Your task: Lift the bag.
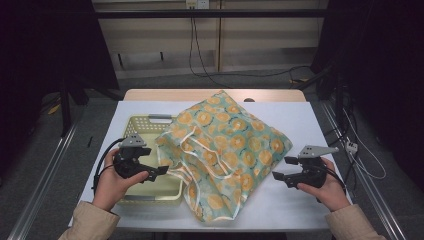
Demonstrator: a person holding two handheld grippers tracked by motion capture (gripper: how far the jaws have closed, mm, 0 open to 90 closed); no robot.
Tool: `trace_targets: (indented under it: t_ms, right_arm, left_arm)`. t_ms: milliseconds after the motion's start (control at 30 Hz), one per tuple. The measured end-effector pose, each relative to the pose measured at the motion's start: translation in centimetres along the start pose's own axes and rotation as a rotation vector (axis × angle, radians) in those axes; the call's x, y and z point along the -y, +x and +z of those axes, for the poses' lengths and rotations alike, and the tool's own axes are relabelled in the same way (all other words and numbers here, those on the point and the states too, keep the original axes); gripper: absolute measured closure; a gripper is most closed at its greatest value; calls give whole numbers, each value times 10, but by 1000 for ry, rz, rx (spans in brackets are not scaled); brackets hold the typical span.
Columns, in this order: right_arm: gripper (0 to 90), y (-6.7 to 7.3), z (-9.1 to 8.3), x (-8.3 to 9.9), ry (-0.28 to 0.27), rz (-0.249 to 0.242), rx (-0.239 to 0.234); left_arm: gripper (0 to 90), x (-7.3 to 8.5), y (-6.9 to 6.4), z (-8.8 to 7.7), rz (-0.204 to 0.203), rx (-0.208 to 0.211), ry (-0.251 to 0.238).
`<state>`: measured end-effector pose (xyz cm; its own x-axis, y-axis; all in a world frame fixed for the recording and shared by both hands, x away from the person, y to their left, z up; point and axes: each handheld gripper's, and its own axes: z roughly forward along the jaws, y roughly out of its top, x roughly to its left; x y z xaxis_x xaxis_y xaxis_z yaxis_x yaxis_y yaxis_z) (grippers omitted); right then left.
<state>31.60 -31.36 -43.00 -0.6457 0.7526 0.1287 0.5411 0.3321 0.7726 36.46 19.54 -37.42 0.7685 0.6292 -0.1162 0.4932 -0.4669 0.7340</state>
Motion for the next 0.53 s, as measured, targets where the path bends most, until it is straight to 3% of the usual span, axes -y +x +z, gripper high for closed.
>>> trace_targets:
  t_ms: [167,233,333,533]
  right_arm:
    - [210,1,-1,11,8,9,0]
    - [207,2,-1,15,13,5,6]
    - [206,4,-3,19,11,4,-2]
    - [201,4,-4,23,13,13,-1]
  left_arm:
    - [83,5,-4,-4,-3,-19,-11]
    - [83,6,-6,-6,16,-31,9]
    - [83,9,-8,-6,12,-36,24]
    - [82,17,-5,-7,-30,-20,6]
